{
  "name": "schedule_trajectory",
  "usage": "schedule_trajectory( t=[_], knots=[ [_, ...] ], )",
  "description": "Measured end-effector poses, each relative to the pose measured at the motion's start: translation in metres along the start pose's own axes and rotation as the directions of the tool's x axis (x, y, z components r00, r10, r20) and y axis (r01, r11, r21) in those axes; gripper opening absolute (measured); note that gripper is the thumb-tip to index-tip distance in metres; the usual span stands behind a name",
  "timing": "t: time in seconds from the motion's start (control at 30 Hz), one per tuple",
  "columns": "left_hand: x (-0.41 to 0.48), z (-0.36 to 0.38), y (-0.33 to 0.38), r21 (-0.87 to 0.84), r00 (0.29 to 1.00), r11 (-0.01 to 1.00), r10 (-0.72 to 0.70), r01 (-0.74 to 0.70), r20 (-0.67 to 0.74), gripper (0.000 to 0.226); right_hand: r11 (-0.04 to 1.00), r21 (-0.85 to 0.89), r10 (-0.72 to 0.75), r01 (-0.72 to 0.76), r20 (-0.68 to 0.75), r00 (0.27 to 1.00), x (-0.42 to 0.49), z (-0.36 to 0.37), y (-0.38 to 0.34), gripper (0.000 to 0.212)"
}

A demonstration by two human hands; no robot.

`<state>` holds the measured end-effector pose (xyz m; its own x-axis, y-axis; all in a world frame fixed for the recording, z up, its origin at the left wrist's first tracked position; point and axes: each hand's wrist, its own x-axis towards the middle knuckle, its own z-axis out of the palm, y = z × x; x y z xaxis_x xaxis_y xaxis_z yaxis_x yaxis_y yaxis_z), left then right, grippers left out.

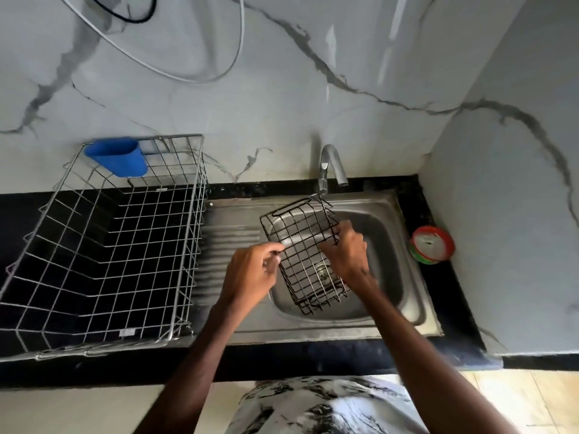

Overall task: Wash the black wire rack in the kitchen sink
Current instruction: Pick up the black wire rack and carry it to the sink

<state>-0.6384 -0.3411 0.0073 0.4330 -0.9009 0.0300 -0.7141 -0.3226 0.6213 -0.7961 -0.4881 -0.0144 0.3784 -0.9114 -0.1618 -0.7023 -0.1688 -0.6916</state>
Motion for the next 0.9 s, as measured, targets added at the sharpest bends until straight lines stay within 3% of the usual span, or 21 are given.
schedule_trajectory(
  t=[0.13, 0.23, 0.3, 0.37, 0.43, 0.5, 0.77, 0.9],
  knots=[
    [0.036, -0.023, -0.014, -0.077, 0.982, 0.993, 0.079, -0.094, -0.174, 0.022, 0.999, -0.024, 0.041, -0.041, -0.032, 0.999, -0.003, 0.007, 0.002, 0.032],
    [0.067, -0.019, -0.017, -0.073, 0.967, 0.985, 0.138, -0.157, -0.212, 0.017, 0.998, -0.027, 0.05, -0.051, -0.038, 0.998, -0.004, 0.005, 0.005, 0.032],
    [0.084, -0.01, -0.015, -0.142, 0.988, 0.983, 0.097, -0.114, -0.118, 0.031, 0.997, -0.049, 0.053, -0.056, -0.049, 0.997, 0.0, -0.001, 0.008, 0.03],
    [0.093, 0.0, -0.01, -0.17, 0.996, 0.985, 0.031, -0.017, 0.079, 0.058, 0.997, -0.056, 0.051, -0.055, -0.064, 0.997, 0.007, -0.009, 0.011, 0.024],
    [0.098, 0.013, -0.008, -0.162, 0.963, 0.985, -0.017, 0.062, 0.268, 0.092, 0.998, -0.052, 0.043, -0.046, -0.057, 0.997, 0.015, -0.019, 0.014, 0.019],
    [0.103, 0.029, -0.009, -0.11, 0.944, 0.992, -0.025, 0.065, 0.329, 0.116, 0.997, -0.063, 0.035, -0.036, -0.025, 0.999, 0.025, -0.026, 0.025, 0.019],
    [0.133, 0.082, 0.009, -0.054, 0.971, 0.998, -0.03, 0.044, 0.236, 0.092, 0.997, -0.057, 0.05, -0.042, 0.143, 0.988, 0.078, -0.04, 0.08, 0.03],
    [0.147, 0.106, 0.016, -0.051, 0.975, 0.996, -0.058, 0.071, 0.213, 0.096, 0.996, -0.021, 0.086, -0.084, 0.126, 0.988, 0.098, -0.027, 0.108, 0.055]
  ],
)
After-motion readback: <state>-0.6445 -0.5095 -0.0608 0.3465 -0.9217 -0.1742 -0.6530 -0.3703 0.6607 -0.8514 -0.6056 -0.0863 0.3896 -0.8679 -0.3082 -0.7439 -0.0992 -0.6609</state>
